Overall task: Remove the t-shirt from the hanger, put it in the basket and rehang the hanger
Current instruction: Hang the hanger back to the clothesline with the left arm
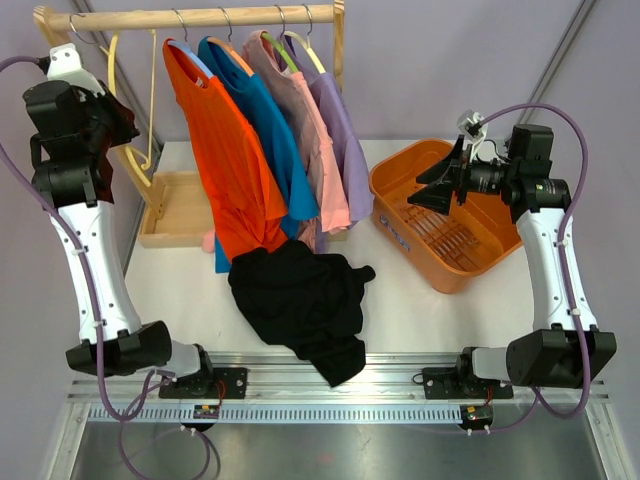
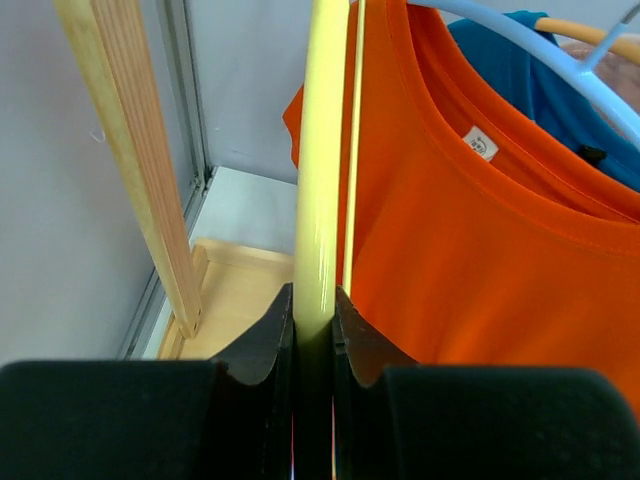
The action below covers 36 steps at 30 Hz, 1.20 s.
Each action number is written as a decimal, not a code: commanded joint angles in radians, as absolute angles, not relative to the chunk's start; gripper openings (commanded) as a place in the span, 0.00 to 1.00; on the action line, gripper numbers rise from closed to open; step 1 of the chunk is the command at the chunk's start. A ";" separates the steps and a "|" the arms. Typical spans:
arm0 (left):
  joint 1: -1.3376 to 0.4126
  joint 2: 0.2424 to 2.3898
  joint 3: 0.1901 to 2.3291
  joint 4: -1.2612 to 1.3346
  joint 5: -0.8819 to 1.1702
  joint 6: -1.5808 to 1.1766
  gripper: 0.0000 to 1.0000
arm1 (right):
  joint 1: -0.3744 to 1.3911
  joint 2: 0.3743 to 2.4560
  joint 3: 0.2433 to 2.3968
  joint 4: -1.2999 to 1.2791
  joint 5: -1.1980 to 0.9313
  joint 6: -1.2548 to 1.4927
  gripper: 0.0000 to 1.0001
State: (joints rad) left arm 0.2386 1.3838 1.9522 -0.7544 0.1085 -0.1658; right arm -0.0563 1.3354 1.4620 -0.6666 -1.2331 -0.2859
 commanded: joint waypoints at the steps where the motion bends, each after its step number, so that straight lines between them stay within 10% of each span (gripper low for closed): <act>1: 0.291 1.419 2.016 -0.602 0.285 -0.169 0.00 | -0.057 1.299 1.440 -0.620 -1.295 -0.295 0.84; 30: 0.331 1.621 2.079 -0.626 0.161 -0.150 0.01 | -0.057 1.276 1.321 -0.514 -1.407 -0.212 0.84; 36: 0.330 1.591 2.049 -0.629 0.156 -0.202 0.42 | -0.057 1.275 1.342 -0.692 -1.453 -0.399 0.84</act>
State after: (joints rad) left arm 0.3218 1.6310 2.0647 -0.6788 0.1757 -0.1642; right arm -0.0563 1.3067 1.3270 -0.5770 -1.3903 -0.2638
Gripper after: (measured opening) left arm 0.357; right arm 0.839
